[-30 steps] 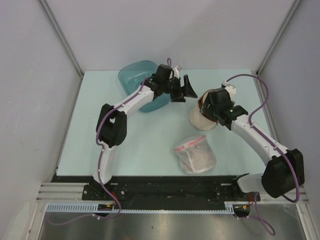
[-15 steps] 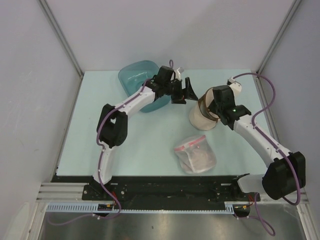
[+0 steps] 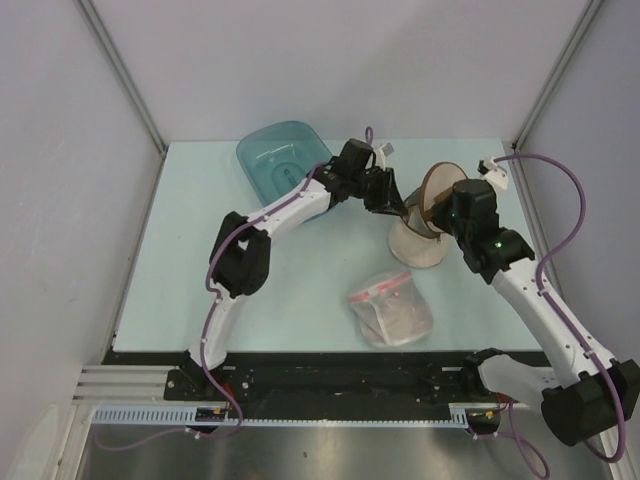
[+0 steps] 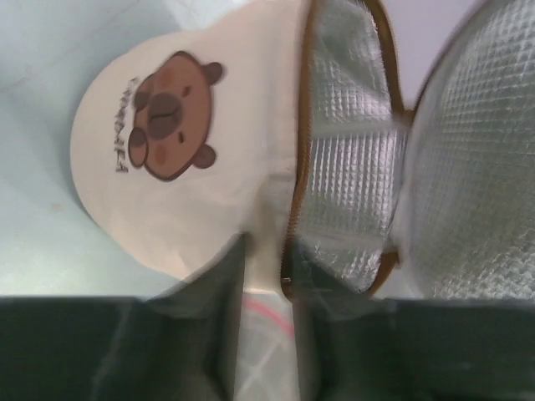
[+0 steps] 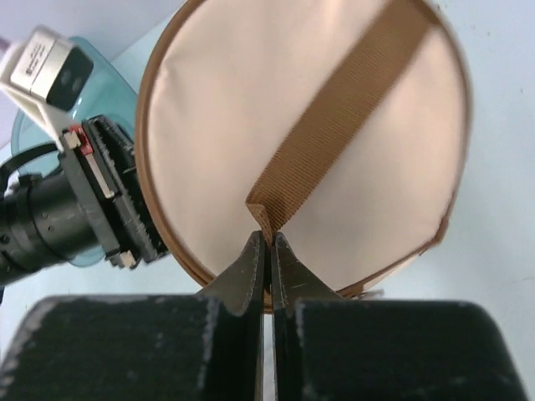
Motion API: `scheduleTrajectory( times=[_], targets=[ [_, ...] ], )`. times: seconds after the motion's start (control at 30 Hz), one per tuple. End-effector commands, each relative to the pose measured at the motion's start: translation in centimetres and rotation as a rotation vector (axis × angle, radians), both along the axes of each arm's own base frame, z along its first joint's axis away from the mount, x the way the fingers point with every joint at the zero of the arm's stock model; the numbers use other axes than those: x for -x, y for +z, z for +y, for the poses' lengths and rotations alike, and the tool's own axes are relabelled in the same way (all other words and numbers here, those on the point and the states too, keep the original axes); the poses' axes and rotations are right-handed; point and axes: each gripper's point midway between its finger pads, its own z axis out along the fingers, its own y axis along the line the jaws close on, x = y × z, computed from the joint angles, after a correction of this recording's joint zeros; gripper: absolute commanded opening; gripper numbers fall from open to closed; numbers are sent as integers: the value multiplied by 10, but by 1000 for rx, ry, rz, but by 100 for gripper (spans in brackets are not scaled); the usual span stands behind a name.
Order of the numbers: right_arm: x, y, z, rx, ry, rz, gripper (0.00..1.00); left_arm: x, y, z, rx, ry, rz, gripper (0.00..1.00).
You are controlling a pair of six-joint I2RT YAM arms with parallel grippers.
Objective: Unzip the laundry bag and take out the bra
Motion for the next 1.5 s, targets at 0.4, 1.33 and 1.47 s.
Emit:
scheduleTrajectory(
  times=[0.4,1.33,1.47],
  targets=[
    [131,-87,-85,-237,-258,-11,1,-9,38,15,55,134,-80,1],
    [73,51,-34,-353,43,-282,54,1,47,13,38,188,-109,0],
    [57,6,3,-295,187,-103,53,4,48,15,39,182,-112,0]
  ],
)
